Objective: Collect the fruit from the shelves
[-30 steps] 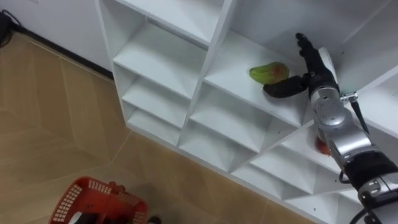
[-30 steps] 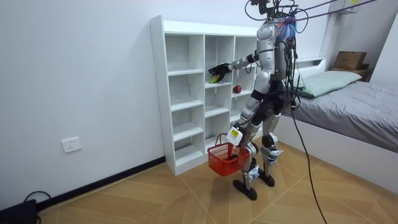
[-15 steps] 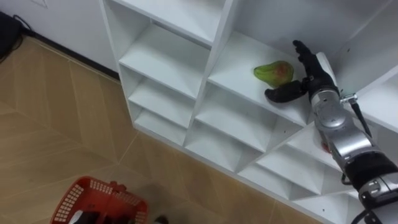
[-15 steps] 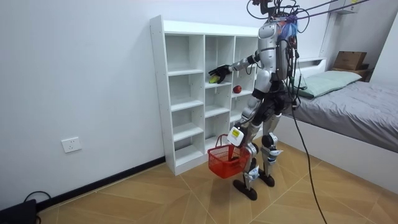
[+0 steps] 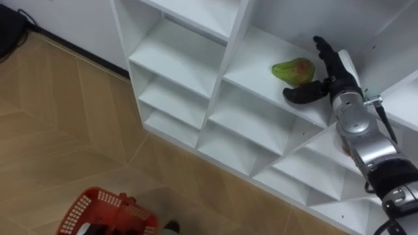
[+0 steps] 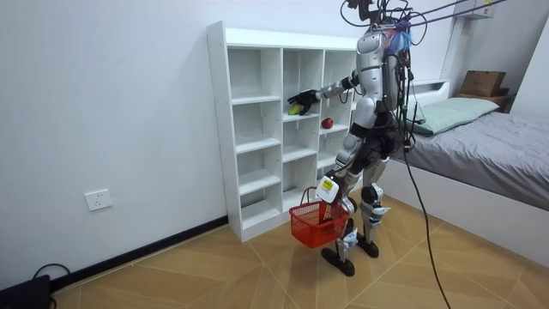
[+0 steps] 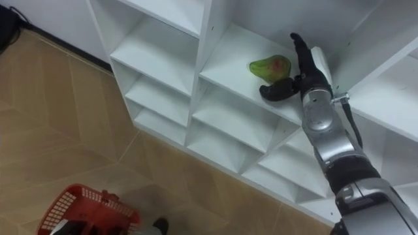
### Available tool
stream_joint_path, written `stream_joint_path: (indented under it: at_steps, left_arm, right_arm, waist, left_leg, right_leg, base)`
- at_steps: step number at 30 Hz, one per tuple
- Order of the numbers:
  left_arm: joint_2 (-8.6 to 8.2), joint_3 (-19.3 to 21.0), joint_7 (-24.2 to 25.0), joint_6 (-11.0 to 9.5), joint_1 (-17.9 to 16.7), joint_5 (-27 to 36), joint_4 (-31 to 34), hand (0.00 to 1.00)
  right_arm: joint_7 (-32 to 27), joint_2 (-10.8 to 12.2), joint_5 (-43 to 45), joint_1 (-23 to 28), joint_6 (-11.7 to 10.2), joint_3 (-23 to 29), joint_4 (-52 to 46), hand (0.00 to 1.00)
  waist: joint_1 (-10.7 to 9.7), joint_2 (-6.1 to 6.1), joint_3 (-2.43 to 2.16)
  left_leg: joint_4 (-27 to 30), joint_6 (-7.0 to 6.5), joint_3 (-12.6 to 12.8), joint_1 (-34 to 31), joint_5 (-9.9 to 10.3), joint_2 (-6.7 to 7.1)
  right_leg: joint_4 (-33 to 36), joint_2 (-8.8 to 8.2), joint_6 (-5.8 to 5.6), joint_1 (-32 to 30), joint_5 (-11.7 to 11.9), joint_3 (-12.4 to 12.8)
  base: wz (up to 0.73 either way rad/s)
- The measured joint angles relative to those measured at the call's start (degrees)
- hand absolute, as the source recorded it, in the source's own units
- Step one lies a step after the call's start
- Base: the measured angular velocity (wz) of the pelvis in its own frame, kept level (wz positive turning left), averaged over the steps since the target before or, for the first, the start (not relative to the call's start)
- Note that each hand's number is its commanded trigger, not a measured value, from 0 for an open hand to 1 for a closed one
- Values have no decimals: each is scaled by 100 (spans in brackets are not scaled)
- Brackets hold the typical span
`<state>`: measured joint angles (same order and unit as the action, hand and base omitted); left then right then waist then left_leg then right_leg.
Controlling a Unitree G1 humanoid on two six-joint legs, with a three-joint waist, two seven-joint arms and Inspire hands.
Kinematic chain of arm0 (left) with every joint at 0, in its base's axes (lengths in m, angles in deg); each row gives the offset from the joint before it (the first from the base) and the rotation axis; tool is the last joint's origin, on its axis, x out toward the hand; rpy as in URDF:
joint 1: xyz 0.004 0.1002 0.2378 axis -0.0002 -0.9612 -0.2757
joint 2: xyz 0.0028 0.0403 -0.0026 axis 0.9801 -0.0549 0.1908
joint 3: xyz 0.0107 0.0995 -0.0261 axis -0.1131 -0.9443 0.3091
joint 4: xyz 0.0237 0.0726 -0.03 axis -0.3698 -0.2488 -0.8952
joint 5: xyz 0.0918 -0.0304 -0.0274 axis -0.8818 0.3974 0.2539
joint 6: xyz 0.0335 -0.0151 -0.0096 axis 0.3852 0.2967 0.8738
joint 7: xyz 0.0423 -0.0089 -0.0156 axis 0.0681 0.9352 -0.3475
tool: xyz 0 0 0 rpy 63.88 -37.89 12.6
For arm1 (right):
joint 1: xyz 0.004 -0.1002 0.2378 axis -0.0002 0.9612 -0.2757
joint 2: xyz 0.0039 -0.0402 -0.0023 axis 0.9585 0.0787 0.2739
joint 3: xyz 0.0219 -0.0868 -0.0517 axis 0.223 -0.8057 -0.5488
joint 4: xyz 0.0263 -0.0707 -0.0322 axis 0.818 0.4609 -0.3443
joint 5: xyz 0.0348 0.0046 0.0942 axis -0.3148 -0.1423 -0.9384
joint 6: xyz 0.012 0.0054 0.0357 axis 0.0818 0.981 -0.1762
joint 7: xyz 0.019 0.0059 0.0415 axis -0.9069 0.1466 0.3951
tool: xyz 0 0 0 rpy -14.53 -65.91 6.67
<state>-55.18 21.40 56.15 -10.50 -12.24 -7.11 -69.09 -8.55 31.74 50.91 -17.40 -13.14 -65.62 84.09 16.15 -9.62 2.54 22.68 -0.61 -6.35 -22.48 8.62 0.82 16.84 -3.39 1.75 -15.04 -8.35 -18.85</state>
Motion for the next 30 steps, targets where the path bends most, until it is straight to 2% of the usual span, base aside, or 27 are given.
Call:
stream_joint_path:
  at_steps: [4,11,17,25,30]
  left_arm:
    - [3,-43,-6,-1,2,-18,234,100]
    - [1,-54,5,-34,25,-4,440,100]
    - [-1,-39,18,-39,5,-6,469,100]
    - [-12,-44,59,-33,127,-1,472,100]
    - [-26,-63,58,-33,149,2,472,100]
  right_arm:
    - [-48,2,140,-143,-57,2,123,0]
    - [-32,0,251,-209,-52,4,129,0]
    - [171,-20,352,-260,-52,30,128,0]
    - [850,-32,315,-315,-41,-13,425,0]
    - [932,-68,318,-339,-41,-17,537,0]
  waist:
    - [-15,6,4]
    - [-18,65,45]
    - [6,72,39]
    - [21,81,40]
    - [107,72,36]
  left_leg:
    - [3,4,15,-64,-11,-1]
    - [3,7,32,-104,-32,8]
    - [-8,-9,133,-121,-47,-5]
    - [-85,-6,143,-83,-122,2]
    - [-114,7,143,-69,-147,8]
  right_leg:
    - [25,-2,7,-82,5,9]
    - [87,-25,21,-149,-5,1]
    - [204,-74,31,-249,-12,31]
    - [202,-66,33,-246,-11,92]
    - [206,-60,35,-252,-10,100]
  base:
    - [0]
    - [0]
    - [-6]
    - [0]
    - [0]
